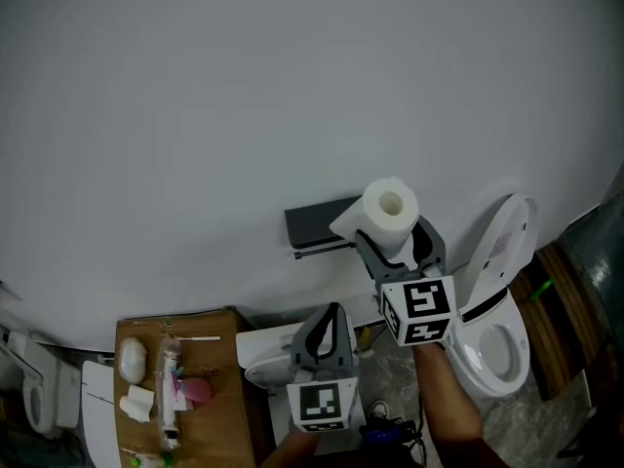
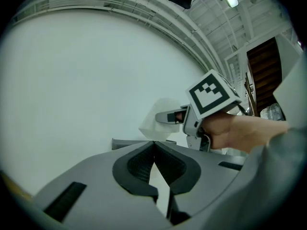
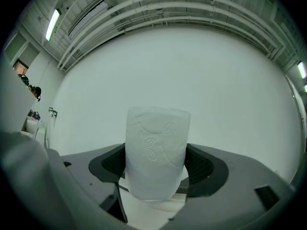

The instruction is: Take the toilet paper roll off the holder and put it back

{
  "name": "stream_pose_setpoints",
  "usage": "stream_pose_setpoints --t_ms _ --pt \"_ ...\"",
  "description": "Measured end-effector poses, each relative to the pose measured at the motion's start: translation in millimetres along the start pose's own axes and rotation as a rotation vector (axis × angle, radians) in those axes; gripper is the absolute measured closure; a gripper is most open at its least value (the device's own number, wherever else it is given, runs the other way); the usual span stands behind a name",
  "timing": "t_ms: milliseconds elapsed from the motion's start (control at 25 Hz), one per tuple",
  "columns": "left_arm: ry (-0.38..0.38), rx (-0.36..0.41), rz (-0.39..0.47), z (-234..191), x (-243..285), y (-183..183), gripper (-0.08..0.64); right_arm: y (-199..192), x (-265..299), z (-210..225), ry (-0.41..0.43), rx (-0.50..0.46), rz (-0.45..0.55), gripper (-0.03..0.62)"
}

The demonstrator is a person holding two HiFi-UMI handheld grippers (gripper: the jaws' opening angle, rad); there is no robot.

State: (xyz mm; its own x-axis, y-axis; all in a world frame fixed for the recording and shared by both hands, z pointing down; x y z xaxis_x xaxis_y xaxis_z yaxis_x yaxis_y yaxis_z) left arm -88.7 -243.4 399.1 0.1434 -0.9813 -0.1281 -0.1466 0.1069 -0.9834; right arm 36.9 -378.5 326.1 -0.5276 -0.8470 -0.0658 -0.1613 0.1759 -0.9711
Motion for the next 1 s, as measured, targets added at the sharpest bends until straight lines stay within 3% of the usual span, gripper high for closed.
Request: stream_pose_setpoints --t_ms 400,1000 --pt "0.017 0.003 0.004 -8 -5 5 0.549 3 66 -4 0.022 -0.059 -0.037 0.222" --pt "0.038 0.021 -0.008 -11 -7 3 0.549 -41 102 -12 0.028 0.029 -0.147 0.222"
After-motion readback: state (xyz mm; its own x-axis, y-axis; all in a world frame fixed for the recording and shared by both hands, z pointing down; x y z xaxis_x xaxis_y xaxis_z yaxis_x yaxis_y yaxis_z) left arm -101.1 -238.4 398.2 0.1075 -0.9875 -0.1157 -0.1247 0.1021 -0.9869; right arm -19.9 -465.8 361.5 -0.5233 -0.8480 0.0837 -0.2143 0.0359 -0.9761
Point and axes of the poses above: the fingertips, and each gripper's own axes: x forward along the fingers, z to its right, y out of its top, the point moved 10 cm from there along -x, backward along the fingers, and after that the axes turned 5 degrees about -x, right-handed, at the moved point
